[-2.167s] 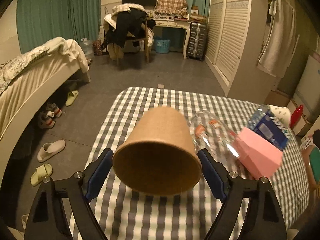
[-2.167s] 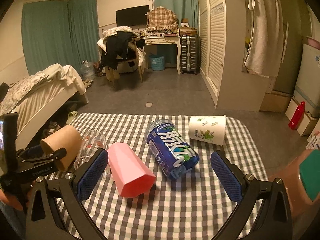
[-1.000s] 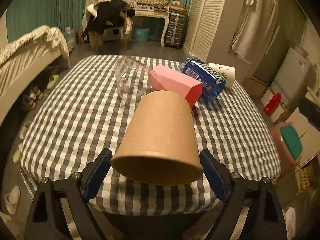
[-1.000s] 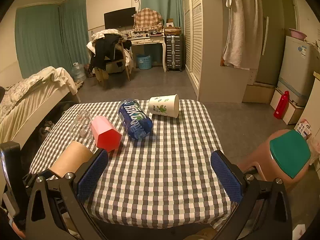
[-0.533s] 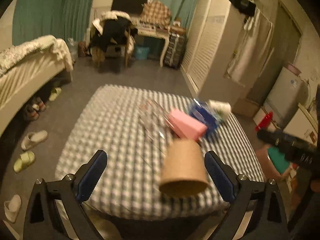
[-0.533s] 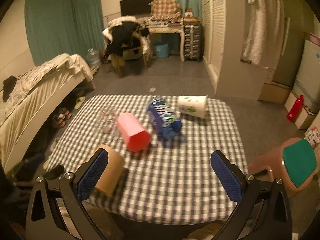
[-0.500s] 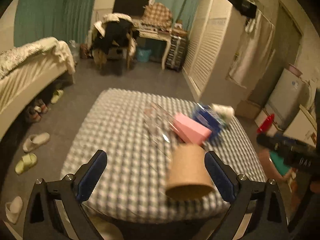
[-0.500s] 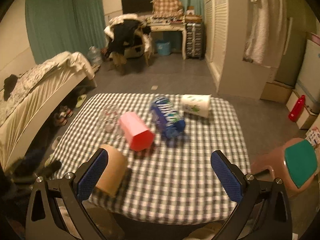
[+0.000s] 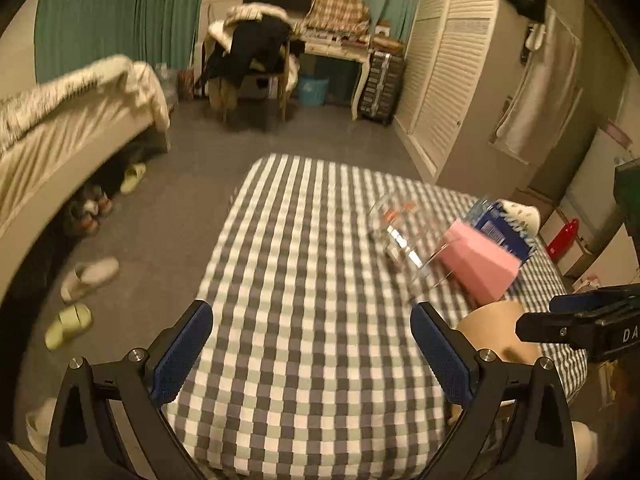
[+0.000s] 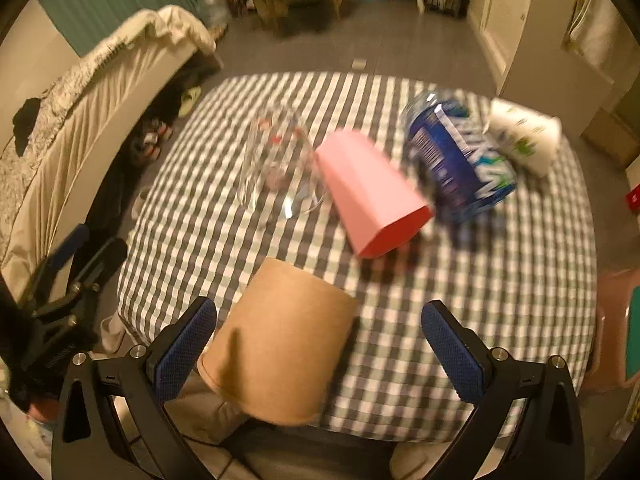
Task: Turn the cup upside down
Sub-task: 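Lift the tan cup with the left gripper toward the right gripper, then grasp the tan cup with the right gripper while the left gripper releases it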
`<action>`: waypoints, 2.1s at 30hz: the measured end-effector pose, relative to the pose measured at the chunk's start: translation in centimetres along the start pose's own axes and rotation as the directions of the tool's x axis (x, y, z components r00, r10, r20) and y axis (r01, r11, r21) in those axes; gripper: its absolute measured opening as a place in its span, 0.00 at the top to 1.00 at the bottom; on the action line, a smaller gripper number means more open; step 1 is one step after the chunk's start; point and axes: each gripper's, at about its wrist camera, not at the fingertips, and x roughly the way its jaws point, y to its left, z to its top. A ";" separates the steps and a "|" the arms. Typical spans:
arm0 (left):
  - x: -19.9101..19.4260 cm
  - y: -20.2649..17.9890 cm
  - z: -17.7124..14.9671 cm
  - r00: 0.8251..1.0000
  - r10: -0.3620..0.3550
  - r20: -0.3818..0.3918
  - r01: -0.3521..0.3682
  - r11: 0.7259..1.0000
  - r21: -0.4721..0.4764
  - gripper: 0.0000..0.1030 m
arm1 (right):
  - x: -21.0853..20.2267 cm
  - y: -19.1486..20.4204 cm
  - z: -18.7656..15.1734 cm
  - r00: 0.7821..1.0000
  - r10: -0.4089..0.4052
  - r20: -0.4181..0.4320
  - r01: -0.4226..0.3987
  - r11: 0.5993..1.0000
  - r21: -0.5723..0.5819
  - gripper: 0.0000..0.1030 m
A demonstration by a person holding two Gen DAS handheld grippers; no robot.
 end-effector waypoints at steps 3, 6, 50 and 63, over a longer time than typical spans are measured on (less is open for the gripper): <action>0.6 0.5 -0.1 0.999 0.034 -0.012 -0.034 0.999 -0.009 0.01 | 1.5 0.1 0.6 0.999 -0.030 -0.026 0.030 1.000 0.010 0.00; 0.4 0.8 -0.1 1.000 -0.001 -0.009 0.001 1.000 -0.026 0.01 | 3.0 0.1 0.9 0.998 -0.031 -0.053 0.033 0.999 0.032 0.00; -0.1 1.0 -0.5 1.000 0.022 0.003 -0.021 0.998 -0.063 0.01 | 0.4 4.4 -6.3 0.772 -0.231 0.591 0.386 0.911 -0.148 0.18; 0.2 -0.4 -0.7 1.000 0.011 -0.003 -0.011 1.000 -0.029 0.01 | 0.3 3.4 -7.7 0.823 -0.169 0.543 0.288 0.947 -0.141 0.13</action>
